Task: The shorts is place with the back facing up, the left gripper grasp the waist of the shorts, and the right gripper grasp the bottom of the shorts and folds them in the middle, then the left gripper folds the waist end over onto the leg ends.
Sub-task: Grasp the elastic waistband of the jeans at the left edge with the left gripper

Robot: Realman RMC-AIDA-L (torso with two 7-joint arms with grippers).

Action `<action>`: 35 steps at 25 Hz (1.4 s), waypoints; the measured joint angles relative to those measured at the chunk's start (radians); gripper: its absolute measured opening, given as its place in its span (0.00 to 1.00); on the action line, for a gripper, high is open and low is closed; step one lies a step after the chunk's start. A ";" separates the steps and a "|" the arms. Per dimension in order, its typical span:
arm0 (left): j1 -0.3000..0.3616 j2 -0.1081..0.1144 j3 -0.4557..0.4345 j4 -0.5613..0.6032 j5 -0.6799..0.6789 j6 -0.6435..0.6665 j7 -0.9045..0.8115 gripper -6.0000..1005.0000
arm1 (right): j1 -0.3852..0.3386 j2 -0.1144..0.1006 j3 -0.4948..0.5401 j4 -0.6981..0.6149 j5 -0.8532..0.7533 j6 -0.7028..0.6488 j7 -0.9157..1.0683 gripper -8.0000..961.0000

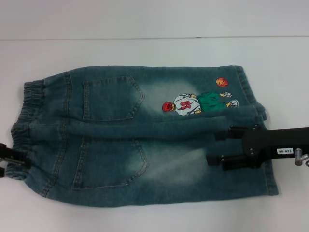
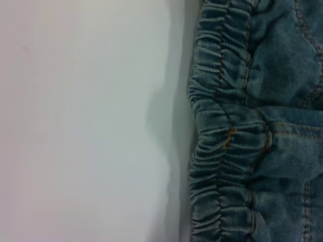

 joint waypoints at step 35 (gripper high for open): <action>-0.020 -0.024 0.007 0.057 -0.014 0.043 0.034 0.57 | -0.008 0.000 0.004 0.001 0.000 0.012 0.000 0.98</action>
